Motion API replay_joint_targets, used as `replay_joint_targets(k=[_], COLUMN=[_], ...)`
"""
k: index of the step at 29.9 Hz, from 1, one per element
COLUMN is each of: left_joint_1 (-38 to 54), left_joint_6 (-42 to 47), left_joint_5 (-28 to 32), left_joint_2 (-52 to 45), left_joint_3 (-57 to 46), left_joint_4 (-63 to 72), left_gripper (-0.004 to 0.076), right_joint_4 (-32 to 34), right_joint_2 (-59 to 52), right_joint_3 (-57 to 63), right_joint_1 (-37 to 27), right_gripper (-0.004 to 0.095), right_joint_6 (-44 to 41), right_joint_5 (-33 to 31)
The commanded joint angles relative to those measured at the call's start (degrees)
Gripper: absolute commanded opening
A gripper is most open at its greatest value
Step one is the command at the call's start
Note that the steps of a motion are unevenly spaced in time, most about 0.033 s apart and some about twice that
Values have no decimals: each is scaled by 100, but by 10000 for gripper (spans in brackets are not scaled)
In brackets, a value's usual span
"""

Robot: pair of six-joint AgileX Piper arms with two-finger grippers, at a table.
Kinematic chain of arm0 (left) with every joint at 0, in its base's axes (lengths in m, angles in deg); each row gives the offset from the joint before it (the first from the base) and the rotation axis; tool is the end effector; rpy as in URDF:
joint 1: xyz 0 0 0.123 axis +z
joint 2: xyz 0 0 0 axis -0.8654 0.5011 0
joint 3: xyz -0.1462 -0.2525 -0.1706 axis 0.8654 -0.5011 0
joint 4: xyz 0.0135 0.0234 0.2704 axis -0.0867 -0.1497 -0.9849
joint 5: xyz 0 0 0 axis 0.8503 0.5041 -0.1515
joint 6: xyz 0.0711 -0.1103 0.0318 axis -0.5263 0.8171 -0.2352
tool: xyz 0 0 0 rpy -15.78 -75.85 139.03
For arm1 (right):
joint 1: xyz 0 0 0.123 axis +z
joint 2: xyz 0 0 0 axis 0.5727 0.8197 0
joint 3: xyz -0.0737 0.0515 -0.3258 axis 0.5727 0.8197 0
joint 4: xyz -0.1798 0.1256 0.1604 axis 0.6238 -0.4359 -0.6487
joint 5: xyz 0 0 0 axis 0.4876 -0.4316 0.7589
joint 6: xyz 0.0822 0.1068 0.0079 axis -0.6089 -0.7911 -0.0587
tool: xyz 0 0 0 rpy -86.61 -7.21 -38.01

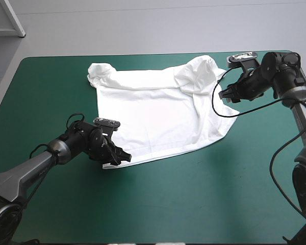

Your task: Fold the cloth

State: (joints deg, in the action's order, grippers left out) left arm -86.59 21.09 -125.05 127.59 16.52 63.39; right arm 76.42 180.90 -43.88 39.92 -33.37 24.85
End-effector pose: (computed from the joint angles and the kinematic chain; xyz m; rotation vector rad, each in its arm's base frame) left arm 0.2846 -0.1471 0.2055 0.4288 2.8651 -0.1577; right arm 0.4239 0.0568 0.3614 -0.4019 2.6146 0.1636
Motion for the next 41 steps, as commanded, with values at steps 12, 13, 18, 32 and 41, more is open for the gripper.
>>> replay_joint_targets(k=[12, 13, 18, 32, 41], left_joint_1=[-218, -218, -218, -218, -218], left_joint_6=[-145, -145, -145, -134, -145], left_joint_5=[12, 10, 1, -14, 263], left_joint_2=[-240, -295, -643, -700, -700], left_joint_3=[131, 137, 148, 148, 148], left_joint_4=[-229, -229, -229, -229, -347], left_gripper=[20, 21, 20, 20, 20], right_joint_4=[300, 315, 346, -406, -1112], right_joint_2=[788, 861, 1265, 1796, 1789], right_joint_3=[-125, -125, -125, -135, -147], right_joint_1=[-25, -25, -85, -227, -4], right_gripper=[509, 509, 509, 378, -17], right_joint_6=[-19, -19, -19, 230, 551], right_joint_5=[462, 489, 739, 347, 102])
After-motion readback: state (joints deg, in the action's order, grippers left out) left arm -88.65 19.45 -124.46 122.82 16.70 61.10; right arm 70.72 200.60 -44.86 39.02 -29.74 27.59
